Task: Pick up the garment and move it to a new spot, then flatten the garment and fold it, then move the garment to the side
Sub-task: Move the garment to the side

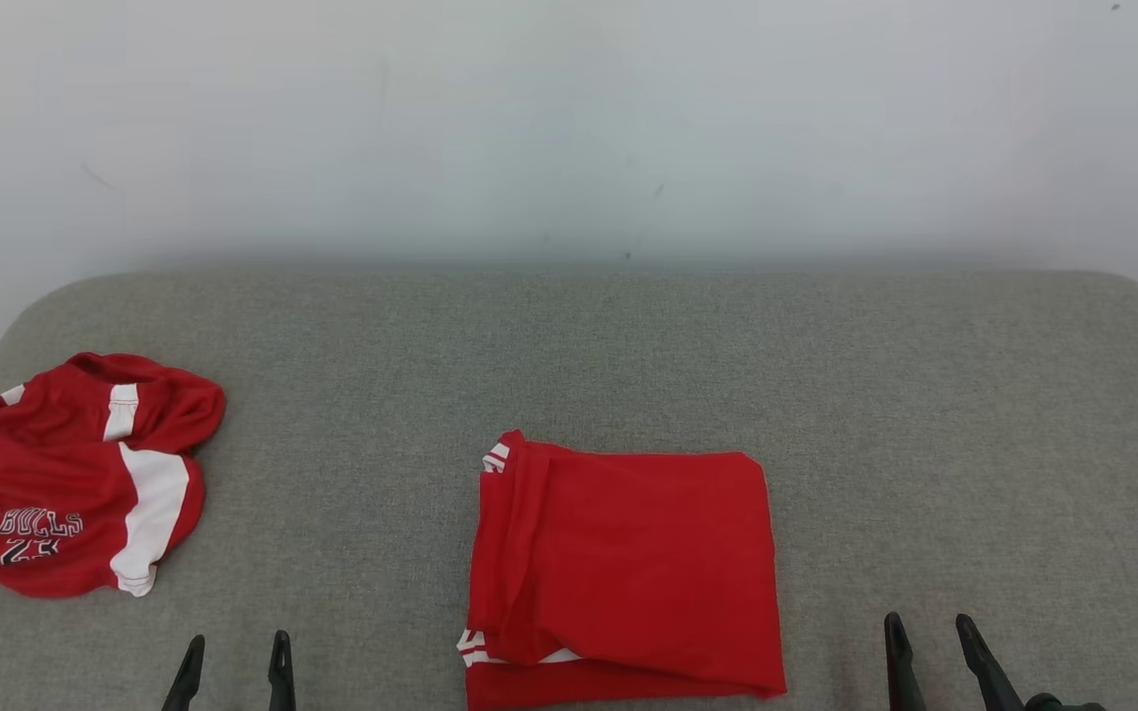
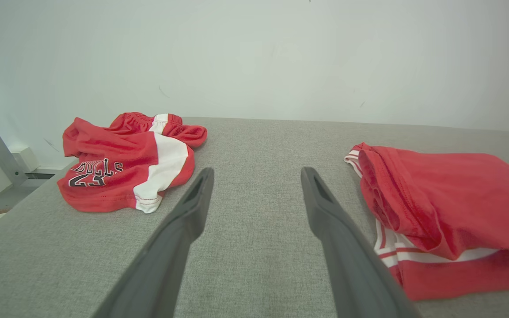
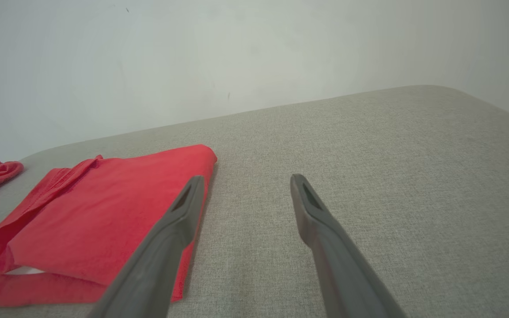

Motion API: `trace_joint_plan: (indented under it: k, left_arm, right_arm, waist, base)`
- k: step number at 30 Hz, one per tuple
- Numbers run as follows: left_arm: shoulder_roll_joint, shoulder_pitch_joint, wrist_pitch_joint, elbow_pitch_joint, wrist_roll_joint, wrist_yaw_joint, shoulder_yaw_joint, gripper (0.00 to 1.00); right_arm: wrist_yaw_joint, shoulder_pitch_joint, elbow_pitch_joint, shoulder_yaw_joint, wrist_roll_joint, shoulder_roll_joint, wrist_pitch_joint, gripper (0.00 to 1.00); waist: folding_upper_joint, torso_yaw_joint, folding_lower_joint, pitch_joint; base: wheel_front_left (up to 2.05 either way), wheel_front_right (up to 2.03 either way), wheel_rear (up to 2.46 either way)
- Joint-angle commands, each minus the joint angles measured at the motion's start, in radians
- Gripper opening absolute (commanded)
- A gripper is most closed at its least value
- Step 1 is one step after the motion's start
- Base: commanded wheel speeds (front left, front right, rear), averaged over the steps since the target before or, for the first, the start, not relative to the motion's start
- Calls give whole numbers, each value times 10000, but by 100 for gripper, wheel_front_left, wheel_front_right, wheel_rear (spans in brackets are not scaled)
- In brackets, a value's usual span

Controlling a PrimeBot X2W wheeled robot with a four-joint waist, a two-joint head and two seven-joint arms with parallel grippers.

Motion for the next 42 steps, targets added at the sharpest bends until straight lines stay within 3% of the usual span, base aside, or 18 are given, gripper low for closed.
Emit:
trace_joint_plan:
  k: [1,27,33,42]
  left_arm:
    - [-8,115,-22,-17,65,21,4,100]
    - [-8,-33,-22,8,168,-65,43,100]
    - [-8,-139,-22,120,83,-50,-109,100]
    - [-8,-194,-22,220,53,-64,-304,100]
  right_arm:
    - [-26,9,31,13,-88,-6,-7,100]
    - [-26,-535,303,413,-157,-4,-7,100]
    - [-26,-1810,1568,862,-148,-4,-9,100]
    - [-26,-4111,5222,815,-201,-9,-7,100]
  waist:
    - [0,-5,1,1]
    - [0,213,1,176]
    - [0,529,1,217]
    - [0,1058,1,298]
  base:
    - [0,0,0]
    - [0,0,0]
    - [0,0,0]
    - [0,0,0]
